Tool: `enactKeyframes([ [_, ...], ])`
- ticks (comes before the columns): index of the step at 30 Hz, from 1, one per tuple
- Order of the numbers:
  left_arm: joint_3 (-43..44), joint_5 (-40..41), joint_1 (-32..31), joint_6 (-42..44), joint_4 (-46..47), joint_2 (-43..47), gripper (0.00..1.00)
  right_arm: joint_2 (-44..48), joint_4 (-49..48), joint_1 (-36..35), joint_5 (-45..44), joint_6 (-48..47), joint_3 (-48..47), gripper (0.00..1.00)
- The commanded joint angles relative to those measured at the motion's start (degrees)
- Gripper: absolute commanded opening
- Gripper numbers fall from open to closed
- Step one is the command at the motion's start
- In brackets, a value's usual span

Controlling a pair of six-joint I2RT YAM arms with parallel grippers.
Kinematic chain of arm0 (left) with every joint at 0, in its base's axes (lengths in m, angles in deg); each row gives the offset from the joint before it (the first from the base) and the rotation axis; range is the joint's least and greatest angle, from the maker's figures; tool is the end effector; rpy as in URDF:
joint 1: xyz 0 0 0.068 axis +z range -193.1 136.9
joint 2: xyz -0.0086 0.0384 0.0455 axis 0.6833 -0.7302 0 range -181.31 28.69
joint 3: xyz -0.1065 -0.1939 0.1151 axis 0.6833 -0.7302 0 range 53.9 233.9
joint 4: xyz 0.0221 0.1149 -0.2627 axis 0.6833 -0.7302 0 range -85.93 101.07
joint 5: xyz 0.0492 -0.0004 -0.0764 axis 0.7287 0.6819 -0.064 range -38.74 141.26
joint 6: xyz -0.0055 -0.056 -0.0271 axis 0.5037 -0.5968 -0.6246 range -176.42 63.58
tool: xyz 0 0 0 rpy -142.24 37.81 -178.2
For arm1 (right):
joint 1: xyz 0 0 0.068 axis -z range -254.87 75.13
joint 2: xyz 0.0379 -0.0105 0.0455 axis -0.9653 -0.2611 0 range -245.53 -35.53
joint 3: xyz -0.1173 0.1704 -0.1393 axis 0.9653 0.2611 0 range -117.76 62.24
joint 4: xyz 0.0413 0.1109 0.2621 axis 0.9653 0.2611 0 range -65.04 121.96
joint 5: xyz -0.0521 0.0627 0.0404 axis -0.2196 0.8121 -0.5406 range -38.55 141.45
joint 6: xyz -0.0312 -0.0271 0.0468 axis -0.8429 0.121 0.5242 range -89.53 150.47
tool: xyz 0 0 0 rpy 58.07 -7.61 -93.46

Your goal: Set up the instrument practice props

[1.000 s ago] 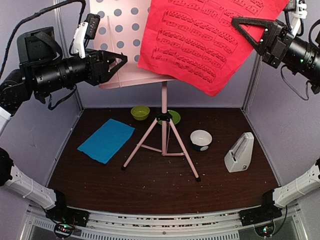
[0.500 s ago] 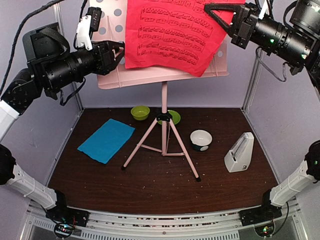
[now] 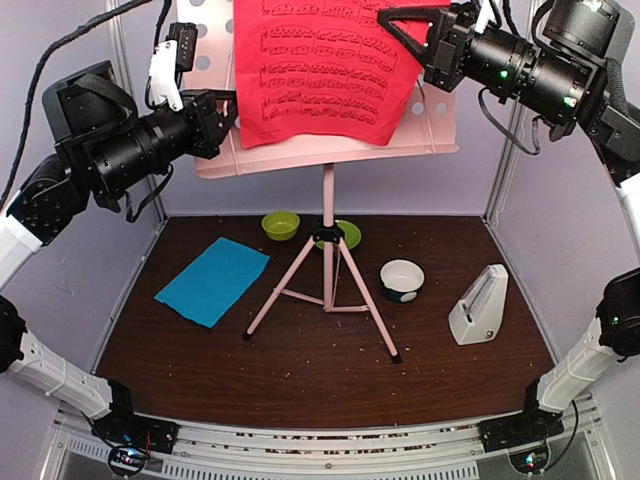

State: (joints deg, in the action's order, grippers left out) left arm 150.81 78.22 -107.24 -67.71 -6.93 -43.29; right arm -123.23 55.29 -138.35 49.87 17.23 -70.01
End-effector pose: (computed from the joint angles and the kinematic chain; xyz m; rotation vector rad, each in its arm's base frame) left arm 0.1430 -0.2456 0.5248 0.2946 1.4764 -0.7278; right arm 0.1264 0.2505 0.6170 -0.8242 1.0801 0.7242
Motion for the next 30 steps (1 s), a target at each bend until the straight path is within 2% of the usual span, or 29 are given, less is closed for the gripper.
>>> enactKeyframes([
  [1,-2.47,1.5,-0.19,2.44,5.21,2.42,0.03,-0.04,-1.52,0.22,-4.66,-0.3,-1.35,0.0],
  [7,-4.44,-0.24,-0.2,5.26,8.77,2.99,0.01,0.91,-1.17,0.29,-9.64,0.33,-0.51,0.0],
  [10,-5.12,-4.16,-0.2,7.76,10.4,2.8,0.0,1.78,-0.92,0.29,-10.08,0.43,1.08,0.0],
  [15,-5.46,-6.31,-0.2,11.08,10.75,2.44,0.0,1.76,-0.71,0.28,-10.71,2.09,1.31,0.0],
  [30,-6.12,-9.29,-0.2,14.27,10.97,2.67,0.0,-1.66,-5.33,0.19,-2.4,3.31,1.55,0.0],
])
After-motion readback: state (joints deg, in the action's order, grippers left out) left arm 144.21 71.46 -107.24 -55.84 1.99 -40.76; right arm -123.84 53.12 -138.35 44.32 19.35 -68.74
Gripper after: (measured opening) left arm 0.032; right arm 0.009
